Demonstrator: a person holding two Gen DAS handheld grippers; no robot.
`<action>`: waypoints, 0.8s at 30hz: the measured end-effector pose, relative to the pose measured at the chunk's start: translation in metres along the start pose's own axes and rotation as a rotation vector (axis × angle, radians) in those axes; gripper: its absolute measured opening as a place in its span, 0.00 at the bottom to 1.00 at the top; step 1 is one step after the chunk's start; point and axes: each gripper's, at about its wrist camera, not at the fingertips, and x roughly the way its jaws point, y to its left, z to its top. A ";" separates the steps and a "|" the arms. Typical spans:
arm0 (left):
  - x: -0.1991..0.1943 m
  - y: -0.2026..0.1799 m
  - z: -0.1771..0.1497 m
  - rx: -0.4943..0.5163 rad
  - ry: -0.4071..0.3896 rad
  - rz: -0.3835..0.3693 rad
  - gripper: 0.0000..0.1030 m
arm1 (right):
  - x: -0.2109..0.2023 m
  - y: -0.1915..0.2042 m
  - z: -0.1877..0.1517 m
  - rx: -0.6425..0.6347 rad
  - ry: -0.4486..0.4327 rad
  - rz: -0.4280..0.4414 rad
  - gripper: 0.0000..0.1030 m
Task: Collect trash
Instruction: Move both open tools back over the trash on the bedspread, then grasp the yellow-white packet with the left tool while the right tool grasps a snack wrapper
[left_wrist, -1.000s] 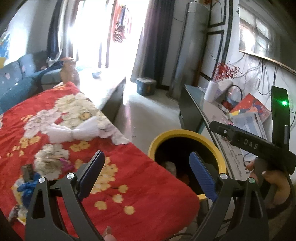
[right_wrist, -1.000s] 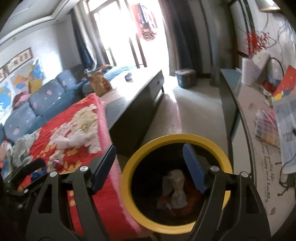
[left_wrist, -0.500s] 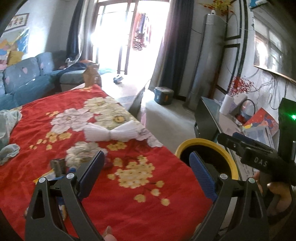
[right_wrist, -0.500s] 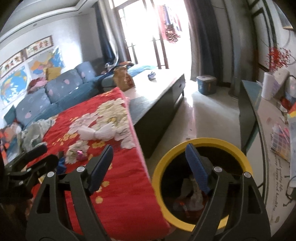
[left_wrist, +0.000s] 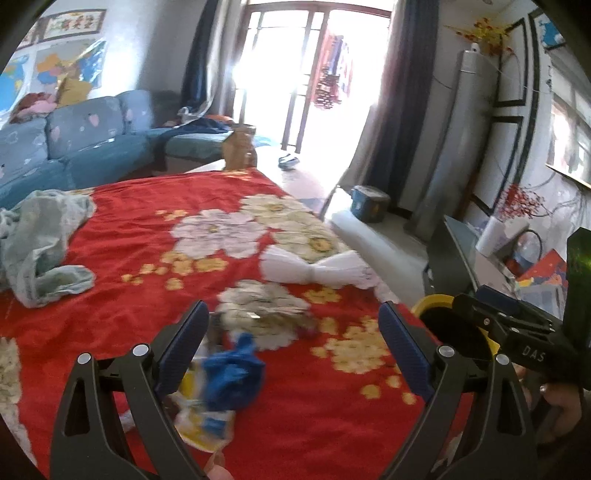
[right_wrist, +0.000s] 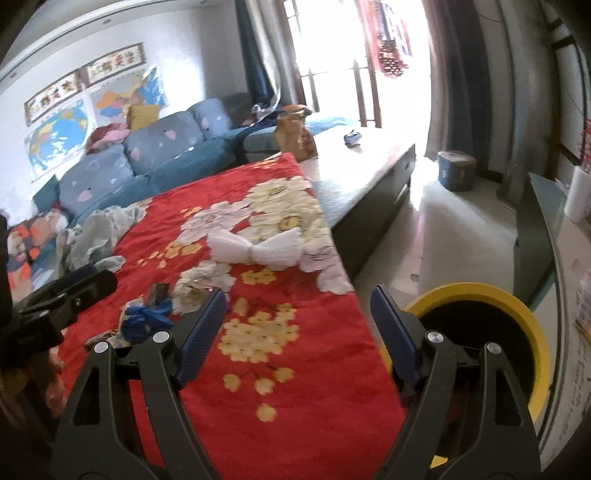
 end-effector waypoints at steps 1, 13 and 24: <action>-0.001 0.004 0.000 -0.004 0.001 0.005 0.87 | 0.004 0.004 0.001 -0.005 0.004 0.010 0.70; -0.012 0.093 -0.002 -0.061 0.069 0.098 0.86 | 0.076 0.054 0.003 -0.075 0.140 0.099 0.55; -0.013 0.104 -0.028 -0.053 0.155 0.013 0.60 | 0.133 0.081 0.000 -0.106 0.250 0.134 0.48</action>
